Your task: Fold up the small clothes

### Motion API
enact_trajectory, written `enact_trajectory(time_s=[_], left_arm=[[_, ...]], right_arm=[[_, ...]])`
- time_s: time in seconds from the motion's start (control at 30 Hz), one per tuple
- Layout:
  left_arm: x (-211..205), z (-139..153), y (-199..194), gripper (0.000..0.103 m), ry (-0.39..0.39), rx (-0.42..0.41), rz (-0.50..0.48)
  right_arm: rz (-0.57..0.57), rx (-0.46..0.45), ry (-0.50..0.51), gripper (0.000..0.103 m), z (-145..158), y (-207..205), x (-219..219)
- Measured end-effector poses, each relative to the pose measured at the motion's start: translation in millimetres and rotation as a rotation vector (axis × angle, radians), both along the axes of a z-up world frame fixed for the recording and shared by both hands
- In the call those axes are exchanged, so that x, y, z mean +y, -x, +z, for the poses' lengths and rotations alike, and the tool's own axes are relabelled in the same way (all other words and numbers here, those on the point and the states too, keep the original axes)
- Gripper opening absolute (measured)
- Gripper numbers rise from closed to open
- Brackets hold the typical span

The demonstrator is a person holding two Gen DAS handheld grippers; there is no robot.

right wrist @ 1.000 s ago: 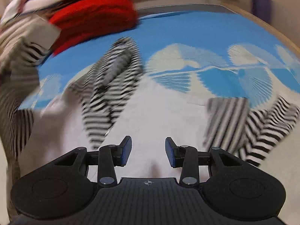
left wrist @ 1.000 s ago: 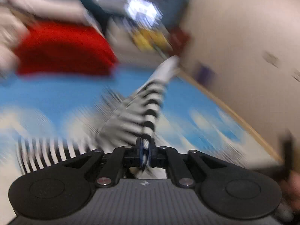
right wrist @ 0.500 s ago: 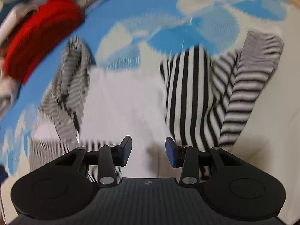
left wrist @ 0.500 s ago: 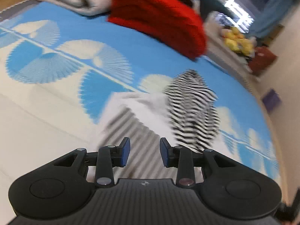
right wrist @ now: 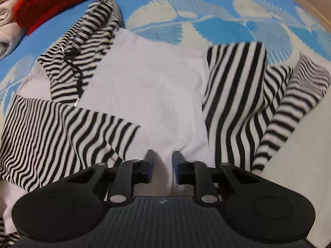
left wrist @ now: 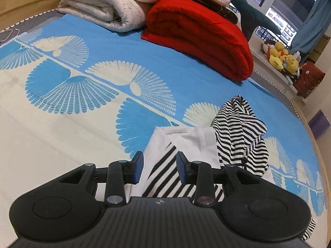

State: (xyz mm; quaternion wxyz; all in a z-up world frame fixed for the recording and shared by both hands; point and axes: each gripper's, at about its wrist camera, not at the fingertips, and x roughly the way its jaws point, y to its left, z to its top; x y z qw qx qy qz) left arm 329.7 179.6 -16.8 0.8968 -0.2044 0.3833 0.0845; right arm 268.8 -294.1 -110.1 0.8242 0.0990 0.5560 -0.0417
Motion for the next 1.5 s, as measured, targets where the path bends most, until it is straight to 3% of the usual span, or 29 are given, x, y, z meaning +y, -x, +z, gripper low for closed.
enact_trajectory(time_s=[0.03,0.1,0.3,0.37,0.47,0.57,0.63,0.77,0.83,0.9,0.97,1.03,1.13,1.23,1.3,1.37,1.5], left_arm=[[1,-1,0,0.037,0.001,0.002,0.004],[4,-1,0,0.037,0.006,0.004,0.011],[-1,-2,-2,0.037,0.012,-0.001,-0.004],[-4,-2,-3,0.037,0.009,0.000,-0.016],[-7,-4,-4,0.037,0.007,0.005,-0.029],[-10,-4,-5,0.037,0.011,0.009,-0.034],[-14,-5,-6,0.040,0.013,0.013,-0.045],[-24,-6,-8,0.042,0.006,0.027,-0.092],[-31,-9,-9,0.042,0.010,0.041,-0.125],[-41,-14,-11,0.042,0.027,0.061,-0.178],[-60,-21,-14,0.042,0.066,0.090,-0.269],[-90,-27,-15,0.042,0.072,0.114,-0.384],[-144,-37,-10,0.042,0.088,0.141,-0.565],[-199,-48,1,0.044,0.086,0.172,-0.727],[-227,-55,10,0.045,0.062,0.183,-0.811],[-252,-65,21,0.046,0.022,0.197,-0.884],[-283,-77,34,0.046,-0.034,0.209,-0.928]], right_arm=[[-0.013,-0.002,-0.004,0.004,0,0,-3],[-0.047,-0.042,-0.048,0.003,5,2,-12],[-0.028,-0.393,-0.169,0.001,69,7,-22],[-0.025,-0.443,-0.187,0.001,83,5,-27],[0.022,-0.341,-0.079,0.003,81,-2,-19],[-0.007,-0.193,0.007,0.005,56,-8,-20],[-0.088,-0.118,0.001,0.006,42,-6,-33],[-0.159,-0.041,-0.010,0.023,24,-1,-53],[-0.173,-0.022,0.003,0.023,19,4,-58],[-0.162,-0.005,-0.002,0.026,15,8,-60],[-0.138,0.022,0.028,0.039,11,12,-59],[-0.101,0.064,0.051,0.041,2,15,-57],[-0.056,0.106,0.038,0.038,-6,24,-58],[0.016,0.080,-0.004,0.000,-3,36,-56],[0.042,0.067,-0.056,0.000,1,44,-60],[0.079,0.041,-0.036,0.000,7,52,-63],[0.057,0.046,-0.030,0.000,19,65,-84]])
